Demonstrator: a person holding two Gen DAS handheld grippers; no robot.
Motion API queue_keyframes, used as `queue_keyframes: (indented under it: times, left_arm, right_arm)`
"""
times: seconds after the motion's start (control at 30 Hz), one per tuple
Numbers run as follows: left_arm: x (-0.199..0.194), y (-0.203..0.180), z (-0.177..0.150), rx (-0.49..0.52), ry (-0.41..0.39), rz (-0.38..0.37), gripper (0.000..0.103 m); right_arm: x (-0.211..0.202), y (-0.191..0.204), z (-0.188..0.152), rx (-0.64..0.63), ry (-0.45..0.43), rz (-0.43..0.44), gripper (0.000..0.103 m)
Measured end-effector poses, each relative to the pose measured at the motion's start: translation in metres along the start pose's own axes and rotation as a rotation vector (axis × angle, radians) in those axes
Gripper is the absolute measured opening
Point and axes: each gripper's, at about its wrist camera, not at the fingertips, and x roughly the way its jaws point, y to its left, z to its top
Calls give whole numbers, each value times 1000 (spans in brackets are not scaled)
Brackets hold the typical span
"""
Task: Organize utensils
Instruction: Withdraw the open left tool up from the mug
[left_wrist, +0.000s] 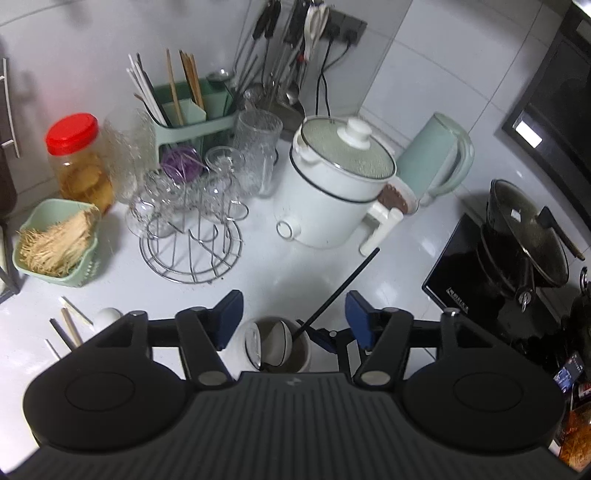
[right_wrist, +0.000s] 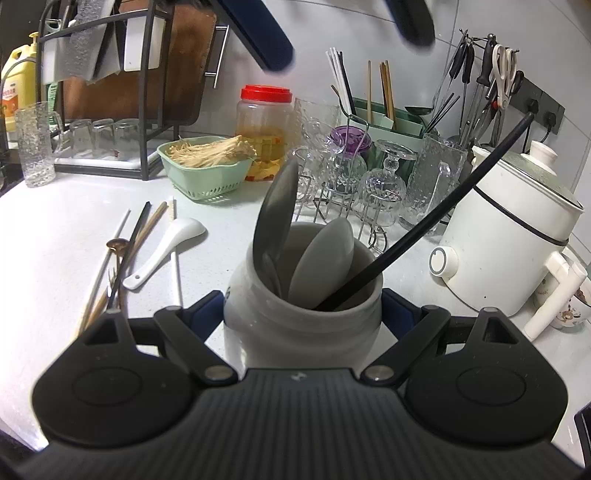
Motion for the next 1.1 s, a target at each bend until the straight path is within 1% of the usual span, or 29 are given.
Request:
queue_keyframes:
  times: [0.13,0.2,0.27,0.4,0.47,0.63,0.77,1.0,1.03,1.1]
  left_arm:
    - [-16,3,-2,20,-42,61,84]
    - [-22,7,-3,22,-55,76,87]
    - [-27,12,-5,25,-69,100,88]
    - [-36,26,-10,-8,-81,121,91]
    - [-40,32,-13,-25,-90,140,91]
    - [-48,43,-24,-54,-106,214,91]
    - [-49,52,-38,-98,-96,251,91]
    - [-41,68,-66,-201,-54,327,91]
    - [-41,70,-71,-213,-53,333,91]
    - [-42,71,-82,-226,-72,319,91]
  right_arm:
    - [0,0,0,3,6,-1,92]
    - [0,1,1,4,8,-1,92]
    - [0,0,1,6,10,-2,92]
    - [1,1,1,13,14,-6,92]
    - [1,1,1,16,17,-7,91]
    - [1,1,3,17,24,-8,91]
    - [1,0,2,25,23,-9,91]
    - [2,2,5,32,42,-14,91]
    - [2,1,6,33,43,-11,91]
    - [2,0,6,34,46,-3,91]
